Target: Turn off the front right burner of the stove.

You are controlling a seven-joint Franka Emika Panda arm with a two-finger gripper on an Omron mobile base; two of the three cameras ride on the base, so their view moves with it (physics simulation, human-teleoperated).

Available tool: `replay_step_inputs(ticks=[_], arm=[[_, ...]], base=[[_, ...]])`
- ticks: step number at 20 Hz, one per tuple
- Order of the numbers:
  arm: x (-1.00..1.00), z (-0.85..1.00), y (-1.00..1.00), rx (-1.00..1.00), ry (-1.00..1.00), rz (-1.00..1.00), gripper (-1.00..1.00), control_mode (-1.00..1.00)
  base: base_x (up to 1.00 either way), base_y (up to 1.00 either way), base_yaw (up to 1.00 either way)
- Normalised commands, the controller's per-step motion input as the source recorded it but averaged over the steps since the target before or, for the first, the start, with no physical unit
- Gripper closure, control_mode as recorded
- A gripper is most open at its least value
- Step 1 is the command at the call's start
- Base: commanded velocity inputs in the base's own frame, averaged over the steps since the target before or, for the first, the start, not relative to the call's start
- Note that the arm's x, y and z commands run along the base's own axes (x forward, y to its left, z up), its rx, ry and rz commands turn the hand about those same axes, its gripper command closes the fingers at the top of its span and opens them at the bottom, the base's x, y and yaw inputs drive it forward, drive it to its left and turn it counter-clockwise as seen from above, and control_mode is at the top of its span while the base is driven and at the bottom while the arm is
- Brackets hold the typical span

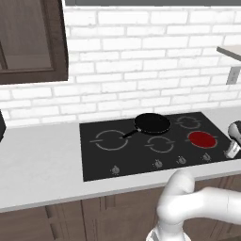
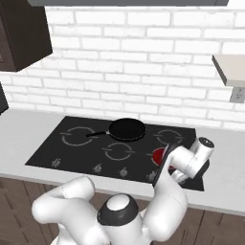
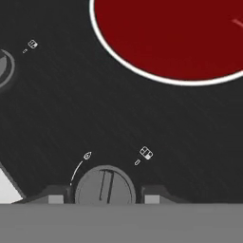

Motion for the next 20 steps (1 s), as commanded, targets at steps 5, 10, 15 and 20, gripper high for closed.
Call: replay_step_inputs(ticks=[5, 10, 15, 20], arm=[[0.0, 0.0, 0.0, 0.0, 0.13, -0.45, 1.0, -1.0], [0.0, 0.0, 0.0, 0.01, 0.15, -0.53, 1.0, -1.0], [0.0, 0.0, 0.0, 0.04, 0.13, -0.57, 1.0, -1.0], [-0.05, -0.09, -0.05, 0.03, 0.07, -0.38, 1.0, -1.0]], base=[[0.0, 0.0, 0.0], [0.0, 0.0, 0.0], [0.0, 0.0, 0.0], [0.0, 0.0, 0.0]])
